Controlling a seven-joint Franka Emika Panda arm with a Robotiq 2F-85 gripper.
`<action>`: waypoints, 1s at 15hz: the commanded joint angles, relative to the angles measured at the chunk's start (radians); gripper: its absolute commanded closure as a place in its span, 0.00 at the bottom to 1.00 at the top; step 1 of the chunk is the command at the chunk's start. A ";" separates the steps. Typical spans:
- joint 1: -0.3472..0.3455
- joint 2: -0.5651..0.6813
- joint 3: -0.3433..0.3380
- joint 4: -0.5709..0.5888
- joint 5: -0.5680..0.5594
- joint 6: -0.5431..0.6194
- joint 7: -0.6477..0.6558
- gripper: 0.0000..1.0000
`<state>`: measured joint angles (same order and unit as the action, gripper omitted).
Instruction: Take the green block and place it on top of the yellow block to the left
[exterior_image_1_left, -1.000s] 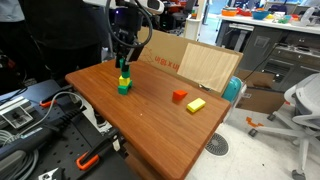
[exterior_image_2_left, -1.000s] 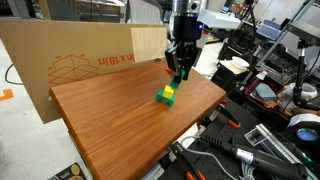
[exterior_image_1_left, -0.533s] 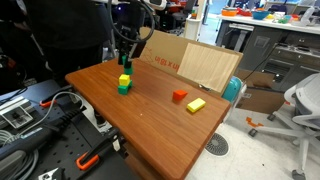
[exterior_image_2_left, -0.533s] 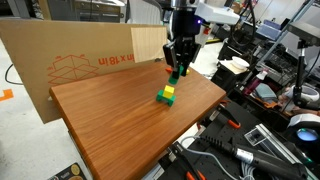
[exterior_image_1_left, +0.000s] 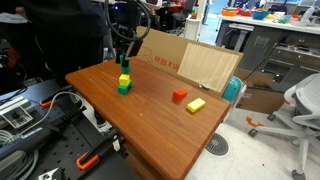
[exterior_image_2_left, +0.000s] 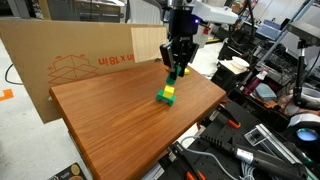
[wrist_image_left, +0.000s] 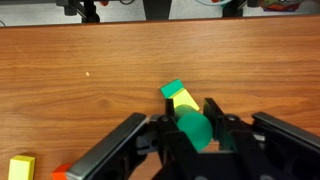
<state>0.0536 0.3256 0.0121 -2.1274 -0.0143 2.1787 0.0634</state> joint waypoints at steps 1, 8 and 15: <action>0.008 0.006 0.005 0.015 -0.013 -0.014 0.012 0.91; 0.012 0.028 0.001 0.018 -0.023 -0.022 0.023 0.91; 0.014 0.044 -0.001 0.021 -0.028 -0.027 0.024 0.91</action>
<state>0.0598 0.3589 0.0144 -2.1280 -0.0166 2.1786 0.0648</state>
